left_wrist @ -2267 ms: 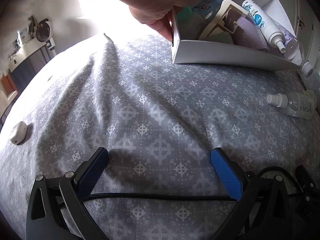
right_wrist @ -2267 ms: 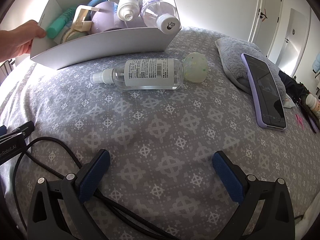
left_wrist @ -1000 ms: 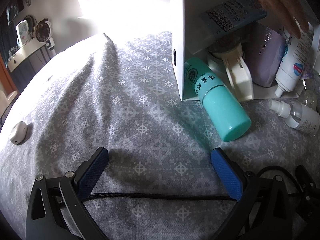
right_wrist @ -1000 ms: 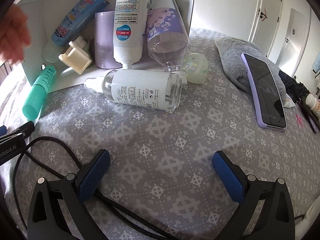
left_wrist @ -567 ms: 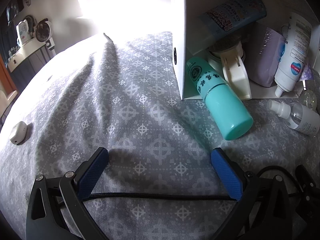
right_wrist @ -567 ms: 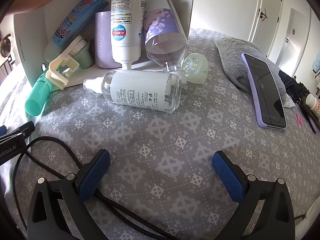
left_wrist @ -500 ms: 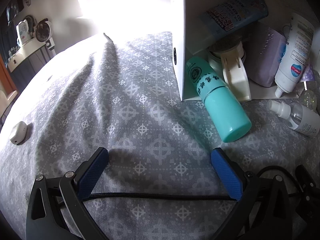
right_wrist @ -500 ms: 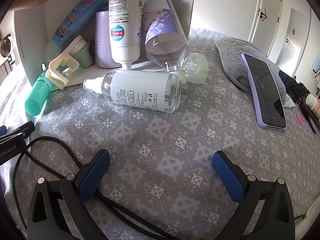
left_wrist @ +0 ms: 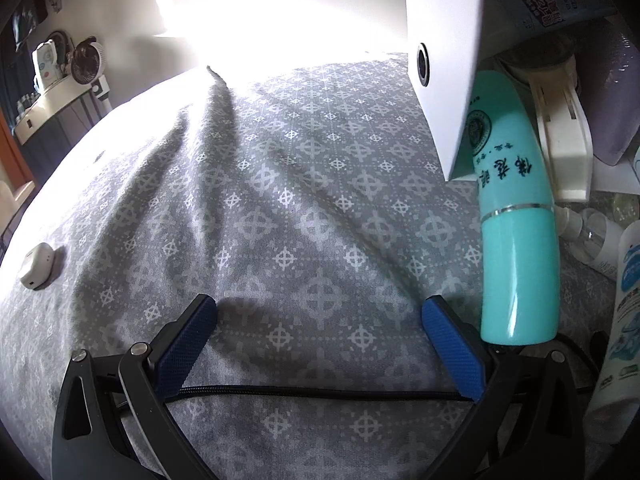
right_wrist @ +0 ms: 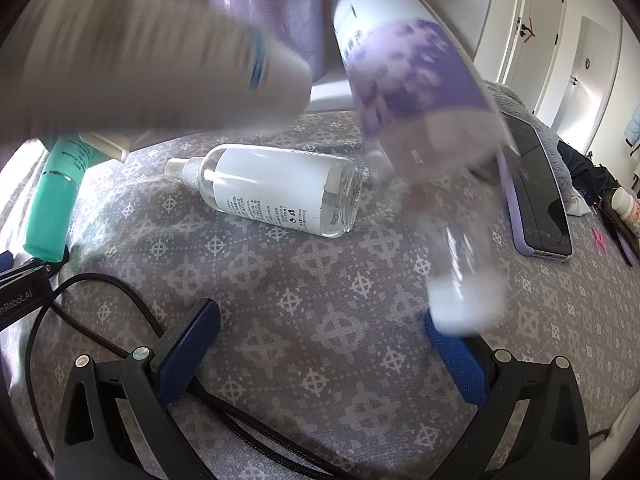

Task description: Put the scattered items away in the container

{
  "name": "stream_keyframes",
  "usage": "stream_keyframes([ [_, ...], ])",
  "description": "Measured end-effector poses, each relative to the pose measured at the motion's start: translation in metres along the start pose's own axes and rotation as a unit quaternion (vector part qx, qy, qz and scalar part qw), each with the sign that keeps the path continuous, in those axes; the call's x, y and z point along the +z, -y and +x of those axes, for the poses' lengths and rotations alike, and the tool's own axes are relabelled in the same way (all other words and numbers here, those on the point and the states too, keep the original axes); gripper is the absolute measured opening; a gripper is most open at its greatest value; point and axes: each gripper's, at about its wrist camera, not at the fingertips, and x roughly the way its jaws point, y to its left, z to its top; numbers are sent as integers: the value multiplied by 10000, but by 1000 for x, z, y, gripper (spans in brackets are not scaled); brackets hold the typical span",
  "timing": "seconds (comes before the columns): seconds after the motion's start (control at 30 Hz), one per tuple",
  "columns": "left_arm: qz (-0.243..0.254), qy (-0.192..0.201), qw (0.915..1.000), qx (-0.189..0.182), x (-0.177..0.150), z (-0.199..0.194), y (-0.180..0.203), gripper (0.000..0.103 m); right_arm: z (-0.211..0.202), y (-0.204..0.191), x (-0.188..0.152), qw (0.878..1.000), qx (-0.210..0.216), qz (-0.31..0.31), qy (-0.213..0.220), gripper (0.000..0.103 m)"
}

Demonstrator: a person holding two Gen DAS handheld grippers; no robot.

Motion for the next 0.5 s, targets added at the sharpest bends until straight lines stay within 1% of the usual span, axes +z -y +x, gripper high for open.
stream_keyframes([
  [0.27, -1, -16, 10000, 27, 0, 2, 0, 103, 13, 3, -1, 10000, 23, 21, -2, 103],
  [0.43, 78, 11, 9999, 106, -1, -6, -3, 103, 19, 3, -2, 10000, 31, 25, 5, 103],
  [0.5, 53, -5, 10000, 81, 0, -4, -4, 103, 23, 3, -2, 10000, 17, 17, -16, 103],
])
